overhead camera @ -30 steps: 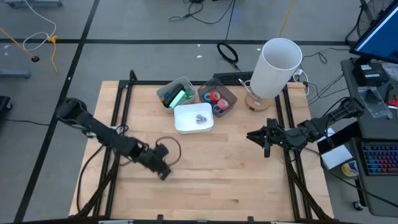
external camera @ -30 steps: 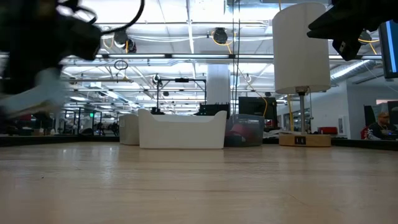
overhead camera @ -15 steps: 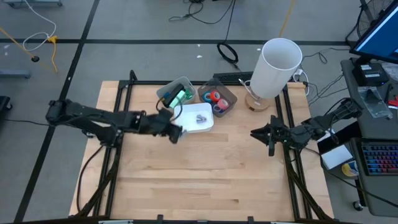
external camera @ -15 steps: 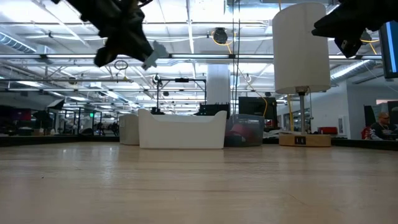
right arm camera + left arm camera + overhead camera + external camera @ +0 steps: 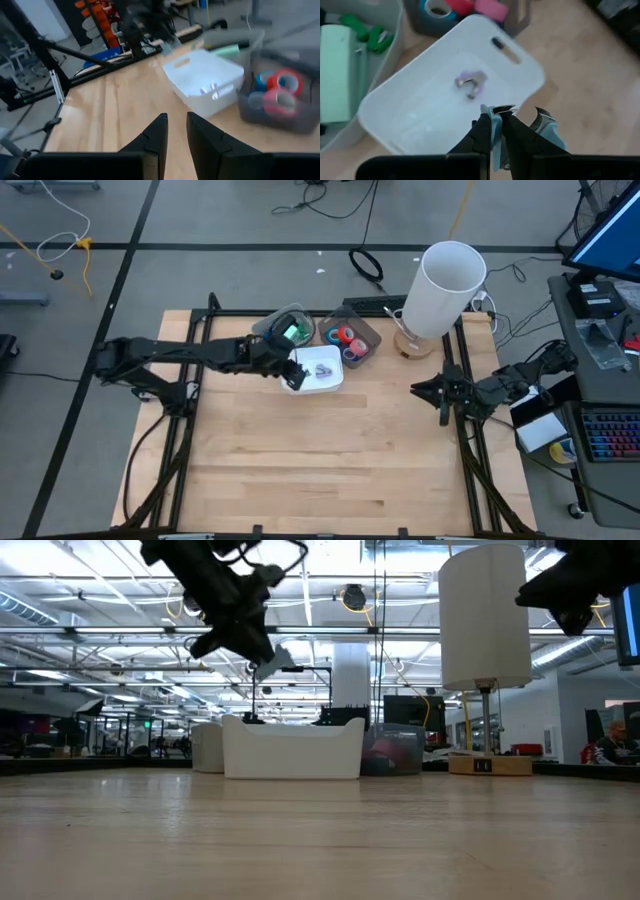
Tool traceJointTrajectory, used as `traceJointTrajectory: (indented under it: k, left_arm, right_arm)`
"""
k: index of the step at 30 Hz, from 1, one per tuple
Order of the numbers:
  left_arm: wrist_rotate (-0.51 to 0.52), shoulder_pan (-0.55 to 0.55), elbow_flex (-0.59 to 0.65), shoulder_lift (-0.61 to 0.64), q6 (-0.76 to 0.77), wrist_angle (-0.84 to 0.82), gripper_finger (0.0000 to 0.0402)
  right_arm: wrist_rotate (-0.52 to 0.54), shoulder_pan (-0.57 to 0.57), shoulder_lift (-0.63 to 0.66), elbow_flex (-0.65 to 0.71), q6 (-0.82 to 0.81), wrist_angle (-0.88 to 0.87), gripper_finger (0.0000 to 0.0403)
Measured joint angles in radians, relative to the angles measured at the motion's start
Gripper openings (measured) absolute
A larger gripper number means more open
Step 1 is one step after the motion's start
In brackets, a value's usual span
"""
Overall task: Pick and place Stapler, Stapler remover, tape
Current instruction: Put the light blue staple remover into the white bin
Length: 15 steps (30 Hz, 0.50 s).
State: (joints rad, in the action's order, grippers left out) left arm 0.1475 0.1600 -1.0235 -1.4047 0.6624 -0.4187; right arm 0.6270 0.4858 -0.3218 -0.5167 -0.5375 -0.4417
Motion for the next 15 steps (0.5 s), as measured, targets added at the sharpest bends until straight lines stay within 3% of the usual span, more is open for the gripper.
traceJointTrajectory:
  k: [7,15]
  left_arm:
    - [-0.017,0.078,-0.101,-0.174,-0.050,-0.082,0.0029]
    - [-0.017,0.131,-0.189,-0.360,-0.059,-0.141,0.0029]
  right_arm:
    - [-0.035,0.000,0.007,0.000,0.169,0.097,0.0066]
    - [-0.108,0.000,0.007,0.000,0.188,0.100,0.0066]
